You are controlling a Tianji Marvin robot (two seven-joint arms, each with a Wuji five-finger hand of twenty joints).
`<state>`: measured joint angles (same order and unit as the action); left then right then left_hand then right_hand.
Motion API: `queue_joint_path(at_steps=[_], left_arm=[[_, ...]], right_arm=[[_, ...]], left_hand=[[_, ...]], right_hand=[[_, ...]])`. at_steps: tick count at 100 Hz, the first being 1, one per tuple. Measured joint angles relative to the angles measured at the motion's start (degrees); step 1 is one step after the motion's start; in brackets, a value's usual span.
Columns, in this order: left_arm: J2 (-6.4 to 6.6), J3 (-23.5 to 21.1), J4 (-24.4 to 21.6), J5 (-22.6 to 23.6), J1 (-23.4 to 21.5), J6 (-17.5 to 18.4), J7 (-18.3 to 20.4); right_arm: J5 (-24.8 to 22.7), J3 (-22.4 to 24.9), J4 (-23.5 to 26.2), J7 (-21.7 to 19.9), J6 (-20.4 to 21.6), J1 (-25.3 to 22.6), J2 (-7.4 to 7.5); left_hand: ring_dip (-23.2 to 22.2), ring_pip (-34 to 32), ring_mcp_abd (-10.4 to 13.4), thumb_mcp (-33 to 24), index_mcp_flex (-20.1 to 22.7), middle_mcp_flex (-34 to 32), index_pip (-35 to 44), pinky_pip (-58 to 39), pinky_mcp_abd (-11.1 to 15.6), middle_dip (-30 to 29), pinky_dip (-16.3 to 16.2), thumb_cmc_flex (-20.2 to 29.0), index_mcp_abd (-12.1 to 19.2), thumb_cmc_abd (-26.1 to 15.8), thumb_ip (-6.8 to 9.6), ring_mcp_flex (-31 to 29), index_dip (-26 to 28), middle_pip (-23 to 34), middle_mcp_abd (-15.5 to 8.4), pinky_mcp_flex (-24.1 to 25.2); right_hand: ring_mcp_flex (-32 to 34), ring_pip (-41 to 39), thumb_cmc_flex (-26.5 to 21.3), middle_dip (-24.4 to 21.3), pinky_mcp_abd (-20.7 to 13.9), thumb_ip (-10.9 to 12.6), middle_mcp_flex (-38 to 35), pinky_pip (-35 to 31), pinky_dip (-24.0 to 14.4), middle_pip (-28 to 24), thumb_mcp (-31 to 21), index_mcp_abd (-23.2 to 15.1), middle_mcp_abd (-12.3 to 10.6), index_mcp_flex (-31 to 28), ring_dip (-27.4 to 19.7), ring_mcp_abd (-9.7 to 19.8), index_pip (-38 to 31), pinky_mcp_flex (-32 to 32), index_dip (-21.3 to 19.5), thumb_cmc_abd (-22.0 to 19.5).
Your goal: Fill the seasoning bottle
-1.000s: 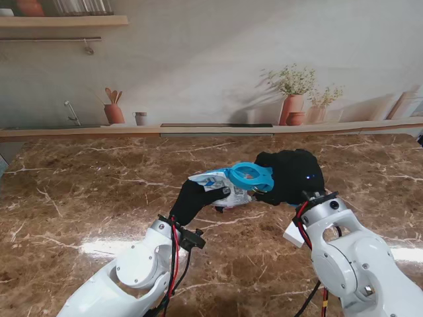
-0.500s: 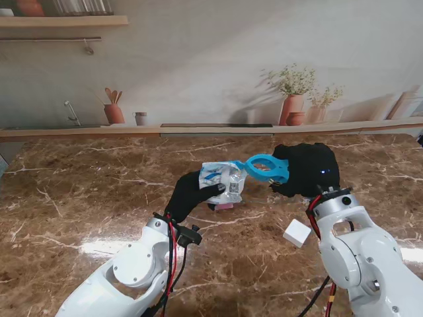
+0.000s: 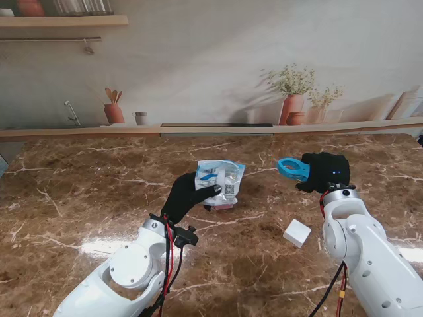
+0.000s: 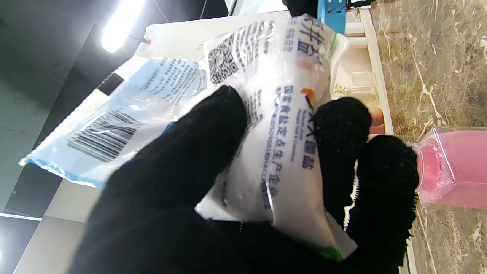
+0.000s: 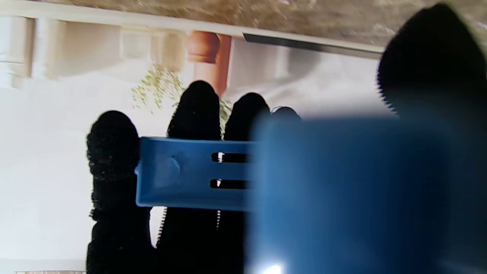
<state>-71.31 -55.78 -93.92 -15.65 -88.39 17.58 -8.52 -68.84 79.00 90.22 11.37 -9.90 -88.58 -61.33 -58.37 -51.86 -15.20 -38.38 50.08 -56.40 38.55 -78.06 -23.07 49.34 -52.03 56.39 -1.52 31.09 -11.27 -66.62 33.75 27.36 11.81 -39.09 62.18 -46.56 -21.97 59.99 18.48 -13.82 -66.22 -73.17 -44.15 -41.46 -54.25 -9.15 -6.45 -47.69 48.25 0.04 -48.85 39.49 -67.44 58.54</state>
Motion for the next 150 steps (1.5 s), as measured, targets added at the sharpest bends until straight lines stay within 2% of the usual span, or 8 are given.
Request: queue_joint_path(at_steps=[53, 83, 96, 99, 108, 124, 141, 150], left_arm=[[0.29, -0.3, -0.4, 0.4, -0.5, 0.2, 0.4], [0.42, -0.5, -0.4, 0.5, -0.6, 0.3, 0.7], [0.43, -0.6, -0.6, 0.9, -0.7, 0.2, 0.6], [0.44, -0.6, -0.6, 1.0, -0.8, 0.2, 0.6], [0.45, -0.6, -0.7, 1.0, -0.8, 0.1, 0.6], [0.45, -0.6, -0.7, 1.0, -0.7, 0.0, 0.6], [0.46, -0.5, -0.8, 1.0, -0.7, -0.2, 0.6], [0.46, -0.5, -1.0, 1.1, -0.7, -0.3, 0.4]], right_arm=[[-1.0, -3.7, -19.1, 0.5, -2.2, 7.1, 1.87], [4.0, -8.4, -29.7, 0.9, -3.3, 12.3, 2.39], [4.3, -9.0, -31.6, 1.0, -3.6, 13.1, 2.46], [4.3, -9.0, -31.5, 0.5, -3.6, 13.1, 2.53], [4.6, -8.8, -31.4, -2.0, -3.4, 13.1, 2.68], [6.9, -8.5, -31.0, -2.8, -3.4, 12.9, 2.69], [7.5, -8.7, -30.9, -3.9, -3.0, 13.0, 2.62], [7.9, -8.8, -30.7, -5.2, -2.7, 13.2, 2.63]], left_hand=[[-0.1, 0.0, 0.0, 0.0, 0.0, -0.5, 0.2, 0.0, 0.0, 0.0, -0.1, 0.0, 0.0, 0.0, -0.33, -0.2, 0.2, 0.0, 0.0, -0.1], [-0.2, 0.0, 0.0, 0.0, 0.0, -0.5, 0.5, 0.0, 0.0, 0.0, -0.6, 0.0, 0.0, 0.0, -0.56, -0.2, 0.2, 0.0, 0.0, -0.1], [-0.2, 0.0, 0.0, 0.0, 0.0, -0.5, 0.5, 0.0, 0.0, 0.0, -0.6, 0.0, 0.0, 0.0, -0.57, -0.2, 0.2, 0.0, 0.0, -0.1], [-0.2, 0.0, 0.0, 0.0, 0.0, -0.5, 0.5, 0.0, 0.0, 0.0, -0.6, 0.0, 0.0, 0.0, -0.58, -0.2, 0.2, 0.0, 0.0, -0.1], [-0.2, 0.0, 0.0, 0.0, 0.0, -0.5, 0.6, 0.0, 0.0, 0.0, -0.6, 0.0, 0.0, 0.0, -0.58, -0.2, 0.2, 0.0, 0.0, -0.1], [-0.3, 0.0, 0.0, 0.0, 0.0, -0.5, 0.6, 0.0, 0.0, 0.0, -0.6, 0.0, 0.0, 0.0, -0.58, -0.2, 0.2, 0.0, 0.0, -0.1], [-0.3, 0.0, 0.0, 0.0, 0.0, -0.5, 0.6, 0.0, 0.0, 0.0, -0.7, 0.0, 0.0, 0.0, -0.58, -0.2, 0.2, 0.0, 0.0, -0.1], [-0.3, 0.0, 0.0, 0.0, 0.0, -0.5, 0.6, 0.0, 0.0, 0.0, -0.7, 0.0, 0.0, 0.0, -0.58, -0.2, 0.2, 0.0, 0.0, -0.1]], right_hand=[[-4.2, -1.6, -0.1, 0.0, -0.7, 0.0, 5.4, 0.0, 0.0, -3.7, -0.4, -0.3, -1.1, 6.4, 0.0, 0.5, -3.6, -4.6, 2.9, -6.1], [-5.5, -1.8, -0.2, -0.4, -1.3, 0.0, 7.0, 0.0, 0.0, -4.6, -0.4, -0.7, -2.1, 8.5, 0.0, 0.9, -4.8, -6.1, 5.3, -7.9], [-8.6, -1.1, -0.3, -1.7, -4.2, 0.0, 11.8, 3.0, 0.1, -5.0, -0.4, -1.4, -3.0, 12.6, -1.6, 2.1, -5.2, -9.2, 7.7, -10.5], [-9.5, -0.5, -0.2, -2.9, -5.1, 0.1, 13.6, 4.1, 0.1, -4.7, -0.9, -1.4, -3.2, 13.5, -2.4, 2.4, -4.1, -10.2, 8.4, -11.4], [-12.1, 0.6, 0.8, -7.8, -7.0, 5.5, 18.1, 6.3, 0.1, -3.3, -2.6, -0.1, -3.2, 15.9, -2.9, 3.1, 0.9, -12.6, 9.0, -14.6], [-16.2, 1.7, 2.3, -11.0, -11.0, 6.2, 24.4, 8.1, 0.1, -1.1, -2.7, 1.4, -2.8, 19.7, -3.9, 3.4, 6.8, -15.6, 9.8, -17.6], [-22.7, 7.9, 2.9, -16.0, -13.3, 6.8, 32.7, 13.2, 0.1, 3.8, -0.2, 6.6, -0.8, 24.6, -7.1, 2.8, 16.5, -19.5, 14.5, -21.3], [-26.2, 10.5, 2.9, -19.1, -13.6, 8.9, 37.0, 15.9, 0.1, 6.4, 5.5, 8.8, 0.4, 27.1, -9.0, 2.7, 22.3, -21.4, 16.8, -24.5]])
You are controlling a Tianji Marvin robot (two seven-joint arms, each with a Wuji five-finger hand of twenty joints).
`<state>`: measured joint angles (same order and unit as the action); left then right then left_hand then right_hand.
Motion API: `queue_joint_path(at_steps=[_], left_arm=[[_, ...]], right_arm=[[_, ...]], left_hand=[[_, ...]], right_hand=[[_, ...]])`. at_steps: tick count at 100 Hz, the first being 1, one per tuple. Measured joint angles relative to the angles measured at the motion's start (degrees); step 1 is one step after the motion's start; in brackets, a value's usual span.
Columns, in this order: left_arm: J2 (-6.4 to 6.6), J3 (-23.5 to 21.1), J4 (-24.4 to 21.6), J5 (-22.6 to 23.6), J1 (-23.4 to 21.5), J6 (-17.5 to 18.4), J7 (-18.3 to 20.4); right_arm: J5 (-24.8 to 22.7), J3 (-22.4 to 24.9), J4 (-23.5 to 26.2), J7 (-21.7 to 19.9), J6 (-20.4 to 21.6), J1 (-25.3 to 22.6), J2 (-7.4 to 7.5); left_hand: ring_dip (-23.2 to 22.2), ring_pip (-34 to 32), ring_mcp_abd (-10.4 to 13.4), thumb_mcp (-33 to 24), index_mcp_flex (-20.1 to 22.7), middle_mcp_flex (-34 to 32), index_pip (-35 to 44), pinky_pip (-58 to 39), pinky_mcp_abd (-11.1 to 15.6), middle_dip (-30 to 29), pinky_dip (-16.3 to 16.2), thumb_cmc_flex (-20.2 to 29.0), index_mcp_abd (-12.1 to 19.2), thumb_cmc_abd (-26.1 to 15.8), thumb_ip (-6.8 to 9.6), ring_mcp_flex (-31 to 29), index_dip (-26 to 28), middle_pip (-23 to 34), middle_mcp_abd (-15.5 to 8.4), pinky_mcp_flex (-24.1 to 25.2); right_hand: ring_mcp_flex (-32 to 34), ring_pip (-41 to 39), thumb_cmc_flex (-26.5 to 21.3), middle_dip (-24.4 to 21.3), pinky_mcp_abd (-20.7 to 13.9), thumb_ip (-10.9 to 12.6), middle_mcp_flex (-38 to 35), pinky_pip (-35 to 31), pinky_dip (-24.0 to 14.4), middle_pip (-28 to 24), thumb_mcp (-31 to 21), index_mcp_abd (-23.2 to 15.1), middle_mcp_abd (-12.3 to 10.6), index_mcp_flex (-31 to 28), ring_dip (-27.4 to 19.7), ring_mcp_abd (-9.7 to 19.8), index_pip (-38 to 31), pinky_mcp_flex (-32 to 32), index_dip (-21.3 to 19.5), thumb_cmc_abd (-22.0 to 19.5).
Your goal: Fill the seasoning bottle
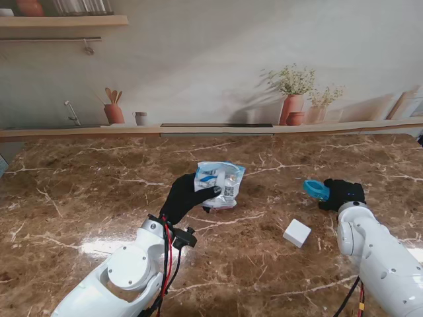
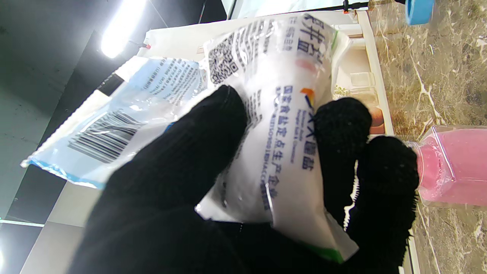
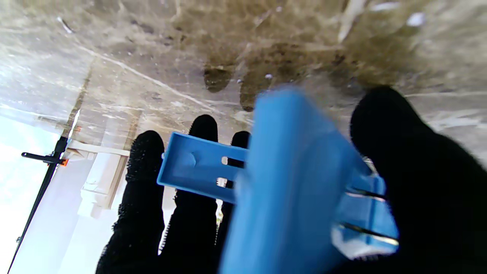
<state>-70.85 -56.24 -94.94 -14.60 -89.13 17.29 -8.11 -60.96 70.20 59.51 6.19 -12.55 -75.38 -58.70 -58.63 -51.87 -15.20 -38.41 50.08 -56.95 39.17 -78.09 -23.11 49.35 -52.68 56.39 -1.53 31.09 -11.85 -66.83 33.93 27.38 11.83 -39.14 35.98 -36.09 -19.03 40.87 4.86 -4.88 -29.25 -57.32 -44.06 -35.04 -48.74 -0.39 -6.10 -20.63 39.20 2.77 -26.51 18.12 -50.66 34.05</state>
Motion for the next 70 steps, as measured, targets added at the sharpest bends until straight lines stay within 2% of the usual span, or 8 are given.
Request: queue_joint_path(at_steps=[5, 7, 8, 20, 26, 38, 53, 70], left_arm=[[0.0, 0.0, -0.1, 0.1, 0.0, -0.1, -0.1], [0.0, 0.0, -0.1, 0.1, 0.0, -0.2, -0.1], [0.0, 0.0, -0.1, 0.1, 0.0, -0.3, -0.1], [-0.01, 0.0, -0.1, 0.1, 0.0, -0.6, -0.2], [-0.01, 0.0, -0.1, 0.1, 0.0, -0.6, -0.2], [-0.01, 0.1, -0.1, 0.0, 0.1, -0.6, -0.2], [-0.01, 0.4, 0.0, 0.0, 0.4, -0.6, -0.1], [-0.08, 1.1, 0.0, -0.2, 0.9, -1.1, -0.5]], right_arm=[[0.3, 0.0, 0.2, -0.6, 0.2, 0.0, 0.01], [0.4, 0.0, 0.3, -0.7, 0.3, 0.1, 0.0], [0.5, 0.1, 0.3, -0.7, 0.4, 0.1, 0.0], [0.7, 1.8, 1.7, -1.6, 1.7, -0.9, -0.21], [0.5, 3.9, 4.3, -2.9, 2.2, -2.4, -0.38], [-0.5, 8.4, 12.2, -2.8, 2.4, -7.0, -0.83], [-0.3, 12.9, 24.5, 0.6, 3.3, -13.8, -1.88], [7.2, 13.9, 37.1, 6.6, 6.3, -20.5, -3.42]], left_hand=[[0.0, 0.0, 0.0, 0.0, 0.0, 0.0, 0.0, 0.0, 0.0, 0.0, 0.0, 0.0, 0.0, 0.0, -0.01, 0.0, 0.0, 0.0, 0.0, 0.0], [0.0, 0.0, 0.0, 0.0, 0.0, 0.0, 0.0, 0.0, 0.0, 0.0, 0.0, 0.0, 0.0, 0.0, -0.01, 0.0, 0.0, 0.0, 0.0, 0.0], [0.0, 0.0, 0.0, 0.0, 0.0, 0.0, 0.0, 0.0, 0.0, 0.0, 0.0, 0.0, 0.0, 0.0, -0.01, 0.0, 0.0, 0.0, 0.0, 0.0], [0.0, 0.0, 0.0, 0.0, 0.0, 0.0, 0.0, 0.0, 0.0, 0.0, 0.0, 0.0, 0.0, 0.0, -0.01, 0.0, 0.0, 0.0, 0.0, 0.0], [0.0, 0.0, 0.0, 0.0, 0.0, 0.0, 0.0, 0.0, 0.0, 0.0, 0.0, 0.0, 0.0, 0.0, -0.01, 0.0, 0.0, 0.0, 0.0, 0.0], [0.0, 0.0, 0.0, 0.0, 0.0, 0.0, 0.0, 0.0, 0.0, 0.0, -0.1, 0.0, 0.0, 0.0, -0.02, 0.0, 0.0, 0.0, 0.0, 0.0], [-0.1, 0.0, 0.0, 0.0, 0.0, 0.0, 0.1, 0.0, 0.0, 0.0, -0.1, 0.0, 0.0, 0.0, -0.02, 0.0, 0.0, 0.0, 0.0, 0.0], [-0.1, 0.0, 0.0, 0.0, 0.0, 0.0, 0.1, 0.0, 0.0, 0.0, -0.2, 0.0, 0.0, 0.0, -0.02, 0.0, 0.1, 0.0, 0.0, 0.0]], right_hand=[[-2.0, 1.3, 2.0, -1.5, 0.0, 1.6, 2.5, 1.2, 0.0, 1.2, 5.8, 1.1, 0.6, 1.6, -0.4, 0.1, 1.8, -0.9, 0.2, -0.9], [-3.0, 1.9, 3.1, -1.9, -0.2, 1.6, 3.6, 1.7, 0.0, 1.8, 6.3, 1.2, 0.7, 2.5, -1.3, 0.0, 2.5, -1.4, 0.2, -0.4], [-3.4, 2.9, 3.7, -2.3, -0.2, 2.2, 4.2, 2.1, 0.0, 2.3, 6.1, 1.4, 0.7, 3.0, -1.4, 0.0, 3.3, -1.6, 0.2, -0.3], [-9.2, 12.0, 9.3, -8.1, -0.7, 2.7, 10.1, 7.4, 0.0, 9.0, 2.9, 3.6, 2.7, 6.7, -7.6, -1.4, 9.1, -5.2, 1.5, 1.6], [-12.1, 14.4, 10.0, -10.6, -0.6, 2.7, 11.4, 10.5, 0.0, 11.4, 2.7, 4.2, 3.5, 7.2, -10.2, -1.9, 10.7, -7.1, 1.7, 1.6], [-13.9, 17.1, 10.6, -11.5, -0.5, 2.7, 11.9, 13.2, 0.5, 12.9, 2.2, 4.3, 4.0, 7.2, -11.0, -2.5, 11.5, -9.1, 2.1, 1.4], [-14.2, 17.5, 10.6, -12.1, -0.1, 2.7, 9.6, 13.4, 0.5, 13.6, 2.2, 4.3, 4.1, 6.6, -11.7, -2.6, 11.6, -9.2, 2.4, 0.9], [-5.6, 13.4, 10.6, -12.1, 0.2, 2.7, 2.0, 11.7, -0.9, 13.4, 2.2, 4.1, 4.1, 1.7, -10.5, -2.8, 11.5, -3.9, 4.2, 0.9]])
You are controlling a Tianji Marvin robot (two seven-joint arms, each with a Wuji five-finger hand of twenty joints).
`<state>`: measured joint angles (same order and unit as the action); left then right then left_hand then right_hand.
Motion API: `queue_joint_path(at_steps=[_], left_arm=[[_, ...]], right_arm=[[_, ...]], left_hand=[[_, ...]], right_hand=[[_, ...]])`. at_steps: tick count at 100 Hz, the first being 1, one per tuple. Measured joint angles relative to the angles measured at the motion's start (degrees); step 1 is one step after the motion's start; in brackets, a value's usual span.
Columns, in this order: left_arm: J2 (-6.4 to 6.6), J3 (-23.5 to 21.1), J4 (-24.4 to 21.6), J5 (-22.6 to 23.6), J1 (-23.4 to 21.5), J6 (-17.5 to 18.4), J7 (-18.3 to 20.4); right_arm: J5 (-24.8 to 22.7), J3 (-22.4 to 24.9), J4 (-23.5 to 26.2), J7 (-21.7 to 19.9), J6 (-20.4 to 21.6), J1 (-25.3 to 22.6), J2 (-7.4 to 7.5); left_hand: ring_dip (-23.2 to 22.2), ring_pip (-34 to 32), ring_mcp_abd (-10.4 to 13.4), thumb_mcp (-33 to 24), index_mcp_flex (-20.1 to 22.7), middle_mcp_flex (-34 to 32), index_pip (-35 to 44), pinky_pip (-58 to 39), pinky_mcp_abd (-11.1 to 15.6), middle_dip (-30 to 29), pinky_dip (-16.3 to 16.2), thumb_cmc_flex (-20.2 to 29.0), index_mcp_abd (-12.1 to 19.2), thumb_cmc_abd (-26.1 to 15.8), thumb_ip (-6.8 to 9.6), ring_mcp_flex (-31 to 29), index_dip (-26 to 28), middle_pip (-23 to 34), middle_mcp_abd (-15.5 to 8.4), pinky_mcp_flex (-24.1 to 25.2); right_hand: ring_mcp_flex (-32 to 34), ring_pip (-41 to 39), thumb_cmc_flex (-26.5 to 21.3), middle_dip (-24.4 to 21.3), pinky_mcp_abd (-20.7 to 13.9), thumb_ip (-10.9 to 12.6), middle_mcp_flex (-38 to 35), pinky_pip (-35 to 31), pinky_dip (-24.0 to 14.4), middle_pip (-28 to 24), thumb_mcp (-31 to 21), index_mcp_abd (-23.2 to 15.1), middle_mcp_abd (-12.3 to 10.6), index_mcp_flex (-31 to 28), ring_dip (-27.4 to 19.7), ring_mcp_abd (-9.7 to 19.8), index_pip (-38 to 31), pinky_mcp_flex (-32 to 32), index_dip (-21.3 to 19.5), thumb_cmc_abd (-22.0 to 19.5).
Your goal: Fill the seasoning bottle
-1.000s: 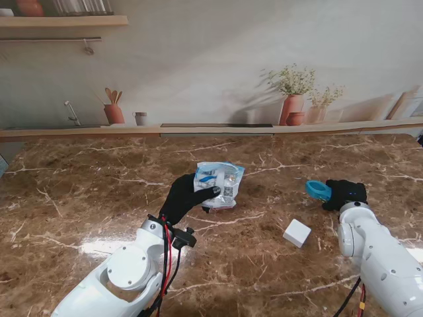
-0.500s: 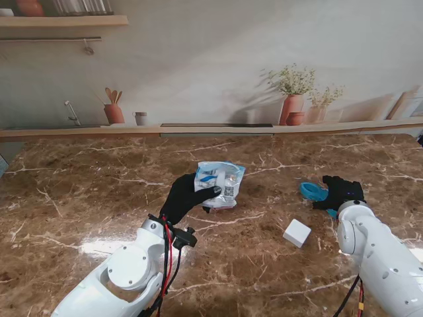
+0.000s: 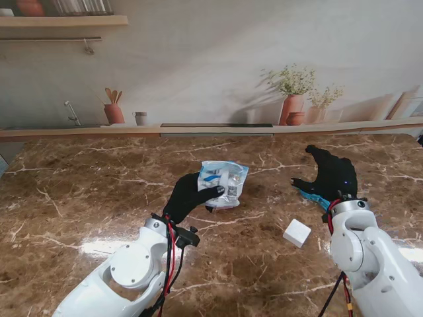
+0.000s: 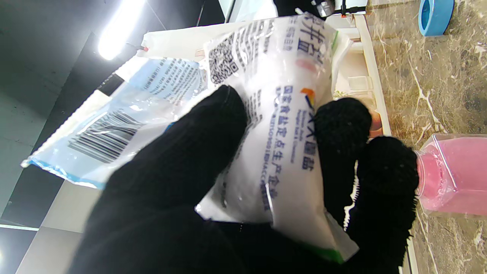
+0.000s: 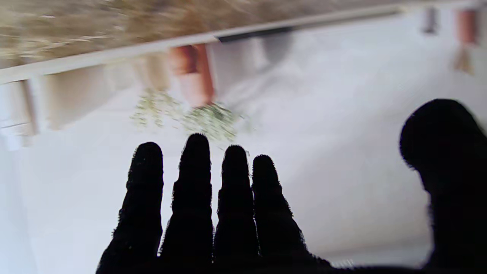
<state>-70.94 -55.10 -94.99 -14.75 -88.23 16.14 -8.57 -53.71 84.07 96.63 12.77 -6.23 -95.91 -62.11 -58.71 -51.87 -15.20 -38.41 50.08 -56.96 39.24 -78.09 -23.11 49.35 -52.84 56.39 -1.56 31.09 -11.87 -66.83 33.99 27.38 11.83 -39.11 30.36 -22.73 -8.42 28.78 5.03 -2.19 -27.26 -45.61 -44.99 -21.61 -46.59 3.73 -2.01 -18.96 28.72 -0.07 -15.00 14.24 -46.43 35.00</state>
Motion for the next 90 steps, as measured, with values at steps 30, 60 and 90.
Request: queue_joint_path(at_steps=[30, 60, 90], left_arm=[[-0.02, 0.5, -0.1, -0.3, 0.3, -0.5, 0.7], [-0.02, 0.9, -0.2, -0.4, 0.7, -0.6, 1.1], [0.26, 0.7, -0.1, 0.5, 0.9, -1.7, 3.0]], right_arm=[[14.3, -3.1, 11.4, 2.2, 7.5, -6.3, -2.39], [13.4, -6.4, 14.8, 2.3, 12.3, -6.7, -2.97], [13.0, -10.4, 16.5, 6.6, 13.4, -6.0, -3.31]], left_hand=[[0.0, 0.0, 0.0, 0.0, 0.0, 0.0, 0.0, 0.0, 0.0, 0.0, -0.1, 0.0, 0.0, 0.0, 0.0, 0.0, 0.0, 0.0, 0.0, 0.0], [0.0, 0.0, 0.0, 0.0, 0.0, 0.0, 0.0, 0.0, 0.0, 0.0, -0.1, 0.0, 0.0, 0.0, 0.0, 0.0, 0.0, 0.0, 0.0, 0.0], [0.0, 0.0, 0.0, 0.0, 0.0, 0.0, 0.0, 0.0, 0.0, 0.0, -0.2, 0.0, 0.0, 0.0, 0.0, 0.1, 0.0, 0.0, 0.0, 0.3]], right_hand=[[10.7, -3.2, 0.0, 0.2, 1.5, 0.0, -11.2, -7.4, -1.4, 0.8, 0.0, 0.8, 0.9, -7.7, 3.2, -0.7, 0.5, 7.5, 5.6, 0.0], [16.3, -6.7, -1.2, 2.9, 1.5, 0.0, -18.9, -13.8, -1.4, -1.6, 0.1, -2.2, -0.1, -13.2, 6.1, -0.7, -3.9, 12.1, 6.3, 1.7], [30.0, -21.7, -20.3, 13.3, 1.5, -3.0, -37.4, -30.1, -1.4, -7.6, -8.8, -13.8, -3.2, -26.2, 11.8, 0.4, -30.6, 21.8, 14.3, 2.7]])
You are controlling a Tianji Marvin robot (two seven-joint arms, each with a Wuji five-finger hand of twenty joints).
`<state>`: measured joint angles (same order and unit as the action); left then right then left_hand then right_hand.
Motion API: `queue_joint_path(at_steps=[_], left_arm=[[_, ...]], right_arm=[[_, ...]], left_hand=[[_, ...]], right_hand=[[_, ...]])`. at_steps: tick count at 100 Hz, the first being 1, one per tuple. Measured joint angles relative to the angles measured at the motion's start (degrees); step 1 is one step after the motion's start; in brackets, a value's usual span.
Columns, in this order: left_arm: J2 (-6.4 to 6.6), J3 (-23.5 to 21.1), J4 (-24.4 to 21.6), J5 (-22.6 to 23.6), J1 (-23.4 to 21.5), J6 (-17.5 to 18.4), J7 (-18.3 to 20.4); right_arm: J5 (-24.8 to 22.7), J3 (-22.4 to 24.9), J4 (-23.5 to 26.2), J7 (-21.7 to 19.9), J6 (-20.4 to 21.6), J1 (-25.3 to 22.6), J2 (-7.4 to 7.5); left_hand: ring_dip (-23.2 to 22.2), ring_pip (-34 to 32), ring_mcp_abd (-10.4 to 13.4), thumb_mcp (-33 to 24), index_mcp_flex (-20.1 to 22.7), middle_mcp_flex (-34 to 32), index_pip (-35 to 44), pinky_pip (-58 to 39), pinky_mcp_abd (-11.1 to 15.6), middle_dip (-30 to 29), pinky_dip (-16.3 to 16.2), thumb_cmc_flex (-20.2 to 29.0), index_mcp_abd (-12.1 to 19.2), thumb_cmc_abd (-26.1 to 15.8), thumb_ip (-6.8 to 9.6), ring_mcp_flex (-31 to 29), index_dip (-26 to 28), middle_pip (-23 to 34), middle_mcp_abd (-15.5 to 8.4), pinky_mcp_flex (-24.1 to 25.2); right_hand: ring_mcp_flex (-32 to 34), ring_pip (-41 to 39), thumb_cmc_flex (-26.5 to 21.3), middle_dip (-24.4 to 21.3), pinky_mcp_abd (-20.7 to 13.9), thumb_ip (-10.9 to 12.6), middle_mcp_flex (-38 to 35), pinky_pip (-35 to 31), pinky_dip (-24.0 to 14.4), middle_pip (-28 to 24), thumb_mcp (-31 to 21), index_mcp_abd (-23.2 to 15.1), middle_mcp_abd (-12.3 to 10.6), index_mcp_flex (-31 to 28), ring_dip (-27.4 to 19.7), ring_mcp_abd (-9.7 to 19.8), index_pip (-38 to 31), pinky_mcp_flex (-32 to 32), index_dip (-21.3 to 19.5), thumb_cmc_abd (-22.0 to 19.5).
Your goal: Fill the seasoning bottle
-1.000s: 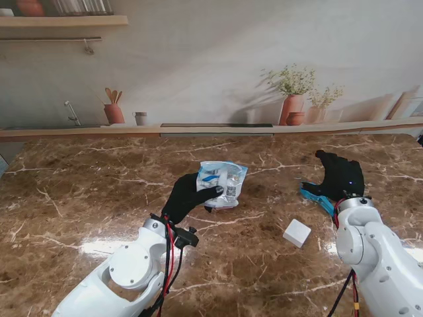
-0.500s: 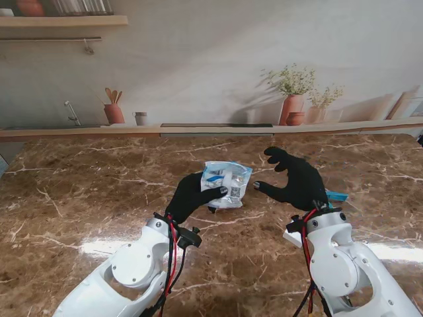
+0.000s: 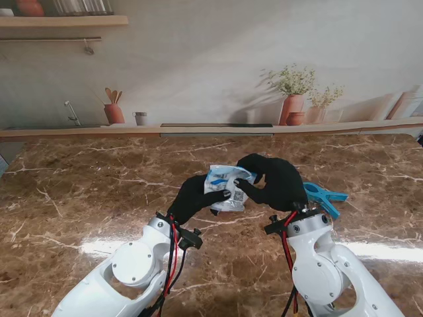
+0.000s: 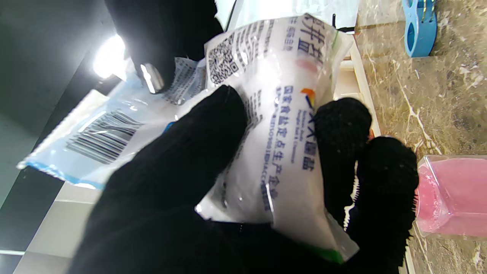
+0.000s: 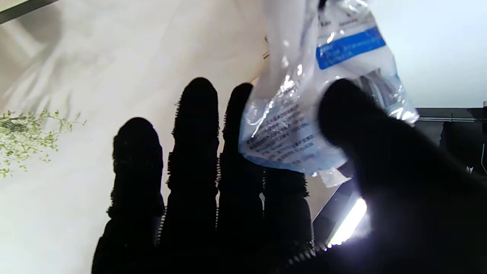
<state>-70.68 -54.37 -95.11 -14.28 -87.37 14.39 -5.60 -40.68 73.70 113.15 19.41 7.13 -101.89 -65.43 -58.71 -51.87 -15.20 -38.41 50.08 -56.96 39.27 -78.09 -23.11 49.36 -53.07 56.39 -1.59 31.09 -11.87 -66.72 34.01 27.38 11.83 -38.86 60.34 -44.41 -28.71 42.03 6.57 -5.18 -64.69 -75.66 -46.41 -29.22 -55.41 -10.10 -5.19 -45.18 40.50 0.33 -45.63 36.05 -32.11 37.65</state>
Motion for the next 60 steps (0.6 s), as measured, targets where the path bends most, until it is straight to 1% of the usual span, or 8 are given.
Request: queue_joint_path(at_steps=[5, 11, 23, 31, 38, 48, 56, 60], left_arm=[[0.18, 0.0, 0.0, 0.4, 0.1, -0.2, 0.5], [0.31, -0.1, 0.0, 0.6, 0.1, -0.5, 0.8], [0.4, -0.3, 0.0, 0.6, 0.1, -0.8, 1.0], [0.4, -0.3, 0.1, 0.5, 0.1, -0.9, 1.0], [0.39, -0.3, 0.3, 0.3, 0.2, -0.7, 0.9], [0.32, -0.2, 1.0, -0.7, 0.3, 0.2, 0.9], [0.28, -0.2, 1.5, -1.5, 0.4, 1.0, 1.3], [0.27, -0.2, 1.8, -1.7, 0.5, 1.4, 1.6]], right_arm=[[1.0, -0.3, 0.2, -0.4, 0.0, 0.4, -0.22], [2.3, -0.3, 0.5, -2.2, 0.2, 0.9, -0.31], [1.7, -1.1, 0.6, -3.6, 0.4, 1.9, -0.17], [2.4, -1.8, 0.6, -3.8, 0.5, 2.5, -0.1], [3.1, -2.4, 0.4, -3.9, 0.6, 2.9, -0.09], [4.6, -4.1, -0.3, -1.8, 0.3, 3.8, -0.24], [8.0, -5.0, -0.8, -0.1, -0.1, 4.3, -0.79], [9.8, -5.4, -0.9, 0.8, -0.3, 4.4, -1.17]], left_hand=[[0.0, 0.0, 0.0, 0.0, 0.0, 0.0, 0.1, 0.0, 0.0, 0.0, 0.0, 0.0, 0.0, 0.0, 0.0, 0.1, 0.0, 0.0, 0.0, 0.3], [0.0, 0.0, 0.0, 0.0, 0.0, 0.0, 0.3, 0.0, 0.0, 0.0, -0.1, 0.0, 0.0, 0.0, 0.0, 0.1, 0.0, 0.0, 0.0, 0.5], [0.0, 0.1, -0.2, 0.0, 0.0, 0.0, 0.5, 0.0, 0.0, 0.0, -0.1, 0.0, 0.0, 0.0, 0.0, 0.2, 0.0, 0.0, 0.0, 1.1], [0.0, 1.2, -0.7, 0.3, 0.0, 0.0, 0.6, 0.0, -0.3, -0.5, -0.1, 0.3, 0.0, 0.0, 0.0, 0.9, 0.0, -0.1, 0.0, 2.8], [0.9, 3.6, -1.6, 1.9, 0.0, 0.0, 0.4, 1.2, -0.3, -1.0, -0.1, 1.1, 0.2, -0.6, 0.0, 3.4, -1.5, -2.9, -0.3, 6.2], [4.3, 8.2, -1.9, 3.6, -0.9, 0.0, 1.1, 3.7, -0.3, -3.0, 0.8, 0.7, 2.8, -1.8, 0.02, 9.2, -7.0, -8.6, -2.6, 12.2], [9.6, 12.9, -1.4, 3.6, -3.0, 3.5, 1.5, 4.7, -0.1, -10.3, 1.6, -2.3, 5.1, -2.5, 0.56, 11.0, -10.0, -8.4, -3.8, 14.8], [12.0, 14.8, -1.0, 3.6, -4.2, 5.6, 0.5, 5.2, -0.1, -16.3, 1.6, -3.3, 5.9, -2.5, 1.94, 12.2, -10.2, -7.3, -4.4, 16.0]], right_hand=[[2.7, -6.0, -3.2, 3.1, 0.0, -3.3, -3.5, -4.5, 0.0, -2.6, -8.8, -2.3, -0.2, -3.5, 2.2, 0.0, -4.4, 1.8, -0.2, 2.0], [4.2, -12.5, -4.1, 6.6, -0.3, -5.6, -4.7, -9.7, -1.3, -5.4, -12.1, -3.2, -0.2, -5.0, 4.9, 0.0, -4.4, 4.2, -5.9, 3.7], [5.4, -23.6, -4.6, 12.7, -1.0, -5.9, -5.4, -18.2, -4.5, -9.6, -15.4, -2.9, -0.2, -7.6, 10.1, 0.0, 0.5, 8.4, -17.9, 5.9], [8.3, -27.9, -4.6, 15.9, -0.9, -5.9, -6.1, -20.9, -5.6, -11.5, -18.0, -2.2, 0.4, -9.0, 12.3, 0.0, 1.6, 11.4, -22.3, 7.9], [9.7, -30.1, -4.6, 17.6, -0.6, -5.8, -6.7, -21.8, -5.6, -12.6, -19.3, -2.0, 0.6, -9.5, 12.9, 0.1, 1.9, 13.7, -24.1, 8.9], [11.5, -31.0, -4.6, 18.8, 0.0, -5.8, -7.6, -22.3, -5.6, -13.7, -20.4, -1.9, 0.8, -10.3, 12.9, 0.1, 2.3, 15.8, -25.0, 9.9], [12.0, -31.2, -4.6, 19.4, 0.1, -5.7, -8.2, -22.4, -5.6, -14.3, -20.4, -1.9, 1.0, -10.8, 12.9, 0.1, 3.1, 16.5, -25.1, 10.2], [12.0, -31.2, -4.6, 19.5, 0.4, -5.7, -8.2, -22.4, -5.6, -14.8, -20.4, -1.8, 1.0, -11.0, 13.3, 0.1, 3.3, 16.5, -25.1, 10.2]])
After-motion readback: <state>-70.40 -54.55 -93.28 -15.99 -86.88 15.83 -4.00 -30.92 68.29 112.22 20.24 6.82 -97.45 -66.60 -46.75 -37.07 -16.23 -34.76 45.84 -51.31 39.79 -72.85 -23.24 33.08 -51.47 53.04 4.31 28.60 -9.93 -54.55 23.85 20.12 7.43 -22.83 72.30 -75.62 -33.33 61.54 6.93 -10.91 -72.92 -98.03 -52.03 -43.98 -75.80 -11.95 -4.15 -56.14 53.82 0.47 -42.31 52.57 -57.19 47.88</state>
